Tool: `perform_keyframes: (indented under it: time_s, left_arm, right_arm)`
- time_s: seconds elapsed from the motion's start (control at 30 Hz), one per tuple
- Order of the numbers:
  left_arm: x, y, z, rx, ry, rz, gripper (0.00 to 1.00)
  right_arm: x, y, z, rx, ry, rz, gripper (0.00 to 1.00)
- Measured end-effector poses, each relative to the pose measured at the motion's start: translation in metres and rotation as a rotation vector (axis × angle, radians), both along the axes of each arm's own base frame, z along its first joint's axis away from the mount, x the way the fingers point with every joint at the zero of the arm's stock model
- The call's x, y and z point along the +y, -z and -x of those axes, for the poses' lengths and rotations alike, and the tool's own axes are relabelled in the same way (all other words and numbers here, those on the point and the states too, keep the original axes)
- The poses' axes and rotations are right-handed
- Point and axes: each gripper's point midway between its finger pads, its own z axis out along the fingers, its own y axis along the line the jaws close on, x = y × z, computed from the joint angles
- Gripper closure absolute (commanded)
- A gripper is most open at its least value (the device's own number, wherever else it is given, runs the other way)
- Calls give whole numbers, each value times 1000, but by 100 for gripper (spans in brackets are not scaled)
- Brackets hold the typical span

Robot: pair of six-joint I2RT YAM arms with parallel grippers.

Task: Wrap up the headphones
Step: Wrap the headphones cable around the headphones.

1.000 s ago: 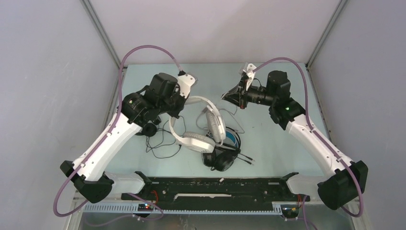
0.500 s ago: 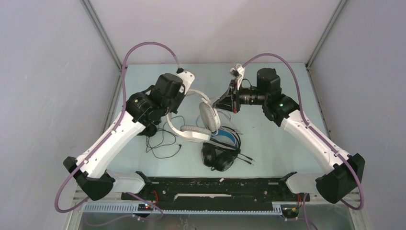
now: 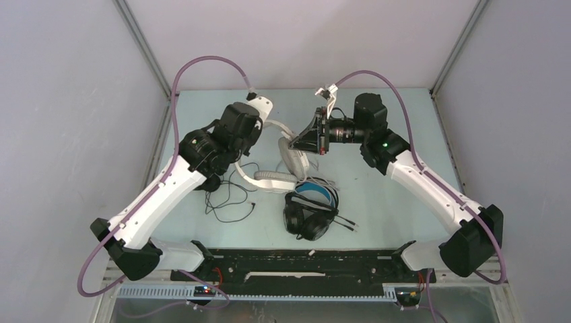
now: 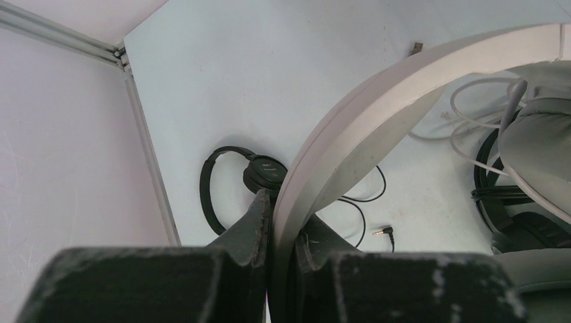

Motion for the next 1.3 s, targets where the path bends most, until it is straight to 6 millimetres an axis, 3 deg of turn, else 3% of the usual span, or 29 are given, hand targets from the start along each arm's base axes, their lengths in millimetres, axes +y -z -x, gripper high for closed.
perform_keyframes:
  time_s: [0.37,0.77,1.17,1.3]
  left_arm:
    - [5,-11,-8,-61,-85,36,100]
    - [8,-51,-29,-157,-218,153,100]
    - [17,-59,-45,-204,-350,245,100]
    - [18,-67,-51,-240,-375,283,100]
  right_arm:
    - [15,-15,3,49,-44,-79,90]
    - [27,-40,12,-4,-74,-162,89]
    - [42,-33,15,-110,-48,-133,88]
    - [48,-30,17,-151,-39,-122,100]
